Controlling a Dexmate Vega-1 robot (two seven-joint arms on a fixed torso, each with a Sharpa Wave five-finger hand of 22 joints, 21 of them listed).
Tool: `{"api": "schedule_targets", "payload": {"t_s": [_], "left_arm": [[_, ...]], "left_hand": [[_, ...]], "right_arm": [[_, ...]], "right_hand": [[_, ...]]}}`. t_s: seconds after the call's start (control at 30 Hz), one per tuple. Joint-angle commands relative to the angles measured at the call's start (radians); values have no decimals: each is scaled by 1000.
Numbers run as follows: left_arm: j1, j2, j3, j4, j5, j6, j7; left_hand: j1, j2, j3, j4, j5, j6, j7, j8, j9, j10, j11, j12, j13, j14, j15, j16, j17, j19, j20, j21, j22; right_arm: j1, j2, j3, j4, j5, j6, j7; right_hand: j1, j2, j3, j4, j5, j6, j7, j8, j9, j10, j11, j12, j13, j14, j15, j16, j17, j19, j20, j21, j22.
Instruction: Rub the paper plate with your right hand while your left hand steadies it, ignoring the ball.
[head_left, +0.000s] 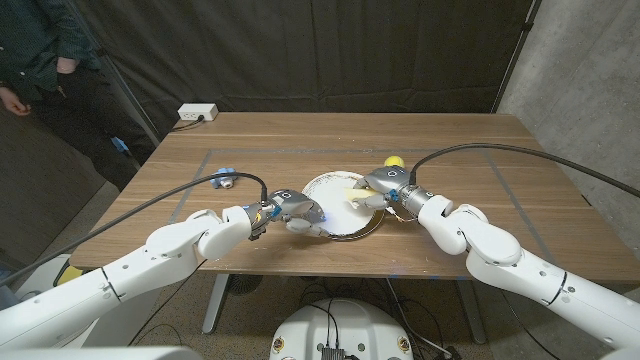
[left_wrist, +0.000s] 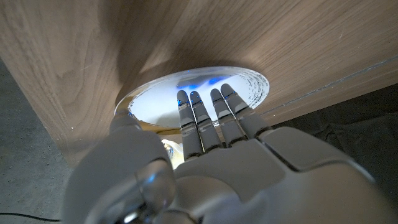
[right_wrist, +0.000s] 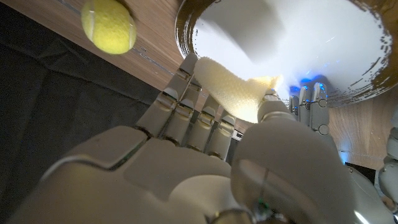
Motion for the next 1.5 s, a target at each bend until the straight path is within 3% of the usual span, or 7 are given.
{"api": "schedule_targets", "payload": {"t_s": [0.03,0.33,1.07,1.2,1.5], "left_arm": [[-7,-12,17,21,2,6,-17],[-27,-22,31,44,-9,-10,-29],[-34,-13,26,43,-30,-34,-34],[-35,-14,25,46,-31,-38,-31],[-39,-15,27,49,-29,-46,-30]], "left_hand": [[6,-4,-2,4,0,8,2,-3,4,7,1,-4,0,3,-60,-4,4,-1,-39,-2,6],[6,-4,-4,4,-2,8,1,-5,4,7,0,-5,0,0,-61,-4,4,-5,-38,-4,6],[6,-4,-7,6,-5,11,-1,-7,4,8,-3,-5,0,-1,-61,-4,4,-7,-37,-6,6],[6,-4,-7,6,-5,11,0,-7,4,9,-2,-5,0,-1,-60,-4,4,-7,-38,-6,6],[6,-3,-8,7,-7,13,-1,-8,4,9,-1,-6,0,-2,-61,-4,4,-8,-38,-7,6]], "right_arm": [[58,40,-24,39,-22,15,62],[69,58,-44,48,-46,13,82],[142,147,-132,186,-121,17,61],[152,155,-139,198,-117,10,76],[161,168,-157,211,-133,-23,90]], "right_hand": [[-7,1,-2,-1,-3,11,-1,-2,3,-1,3,1,3,-5,-142,-2,2,-4,-138,-5,-1],[-16,-2,-8,0,-3,11,-1,-7,4,-6,2,-5,3,-13,-140,-2,2,-17,-133,-12,-1],[-39,-10,-24,-3,-2,-18,0,-23,5,-56,4,-26,4,-91,-124,-10,2,-83,-118,-44,0],[-66,-45,-52,-4,-3,-53,0,-28,4,-108,13,-34,5,-152,-105,-15,2,-129,-102,-64,-2],[-91,-72,-77,-5,5,-130,4,-40,4,-176,21,-39,5,-220,-74,-15,2,-175,-82,-83,-4]]}}
